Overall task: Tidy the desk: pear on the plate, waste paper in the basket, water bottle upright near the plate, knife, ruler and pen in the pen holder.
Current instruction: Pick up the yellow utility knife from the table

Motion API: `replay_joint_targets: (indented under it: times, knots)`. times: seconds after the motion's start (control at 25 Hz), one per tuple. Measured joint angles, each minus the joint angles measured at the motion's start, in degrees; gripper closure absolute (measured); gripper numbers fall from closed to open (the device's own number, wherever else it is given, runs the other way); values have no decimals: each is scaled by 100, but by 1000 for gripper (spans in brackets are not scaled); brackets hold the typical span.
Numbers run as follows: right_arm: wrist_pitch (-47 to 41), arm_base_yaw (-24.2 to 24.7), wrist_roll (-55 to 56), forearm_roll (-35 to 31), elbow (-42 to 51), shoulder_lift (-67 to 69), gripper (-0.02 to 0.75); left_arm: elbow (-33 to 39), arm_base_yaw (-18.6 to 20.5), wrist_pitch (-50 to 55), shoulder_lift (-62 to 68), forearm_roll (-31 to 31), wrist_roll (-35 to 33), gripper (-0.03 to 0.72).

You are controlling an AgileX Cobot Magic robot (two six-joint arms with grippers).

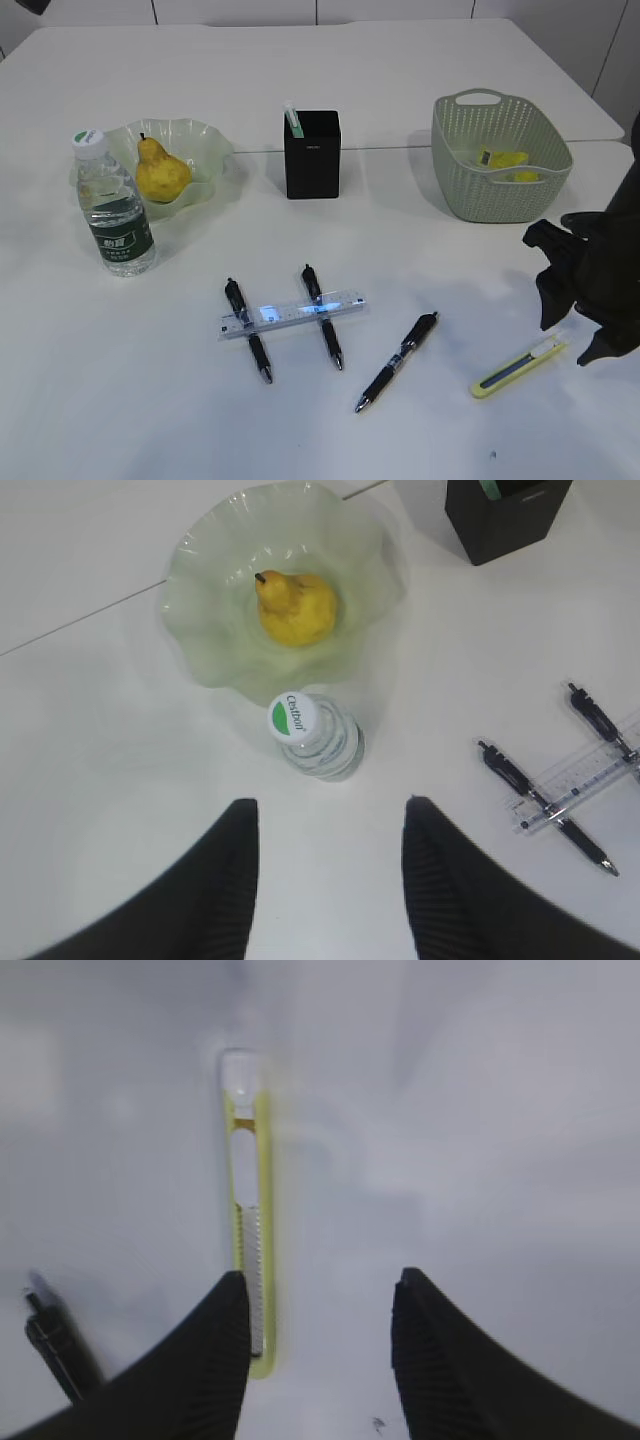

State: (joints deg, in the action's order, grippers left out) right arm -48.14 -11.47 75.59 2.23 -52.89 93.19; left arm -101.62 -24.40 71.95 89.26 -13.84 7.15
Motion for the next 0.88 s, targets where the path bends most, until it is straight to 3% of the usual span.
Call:
replay_joint_targets:
  times: [0.88]
  knots:
    - [479, 0, 171, 177, -391, 793, 364, 0, 0, 0, 0, -233, 0, 360]
